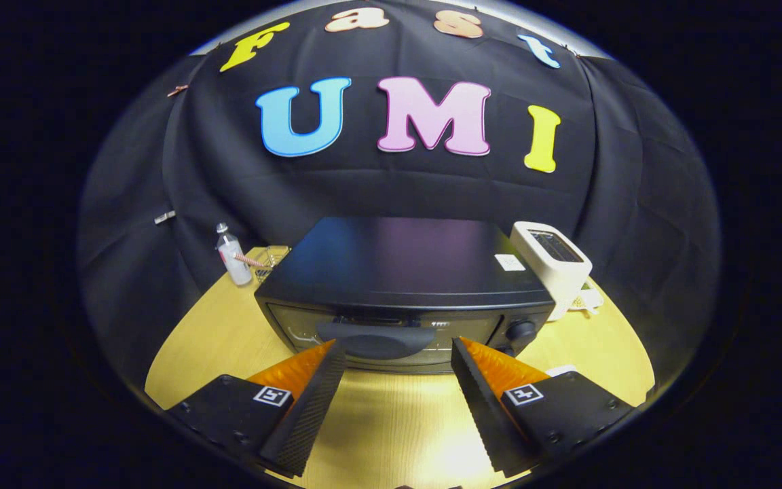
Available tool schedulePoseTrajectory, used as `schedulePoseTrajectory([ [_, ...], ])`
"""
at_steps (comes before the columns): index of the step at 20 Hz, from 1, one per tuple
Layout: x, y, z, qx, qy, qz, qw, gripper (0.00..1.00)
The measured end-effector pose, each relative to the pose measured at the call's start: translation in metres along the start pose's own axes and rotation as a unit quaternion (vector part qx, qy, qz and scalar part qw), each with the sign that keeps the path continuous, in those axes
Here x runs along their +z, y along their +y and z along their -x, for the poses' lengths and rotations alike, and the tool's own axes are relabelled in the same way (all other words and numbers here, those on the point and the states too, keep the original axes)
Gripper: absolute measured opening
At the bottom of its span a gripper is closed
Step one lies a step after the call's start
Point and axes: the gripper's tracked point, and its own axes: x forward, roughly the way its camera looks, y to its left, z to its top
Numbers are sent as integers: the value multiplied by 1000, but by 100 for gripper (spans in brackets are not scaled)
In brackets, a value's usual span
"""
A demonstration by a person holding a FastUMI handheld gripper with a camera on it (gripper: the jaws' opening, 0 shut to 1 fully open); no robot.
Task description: Open the toaster oven, put the food inside, and close the toaster oven door.
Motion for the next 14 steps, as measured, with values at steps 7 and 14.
schedulePoseTrajectory([
  [7,93,-60,60,-34,-109,4,993,98],
  [14,165,-103,121,-70,-193,17,979,98],
])
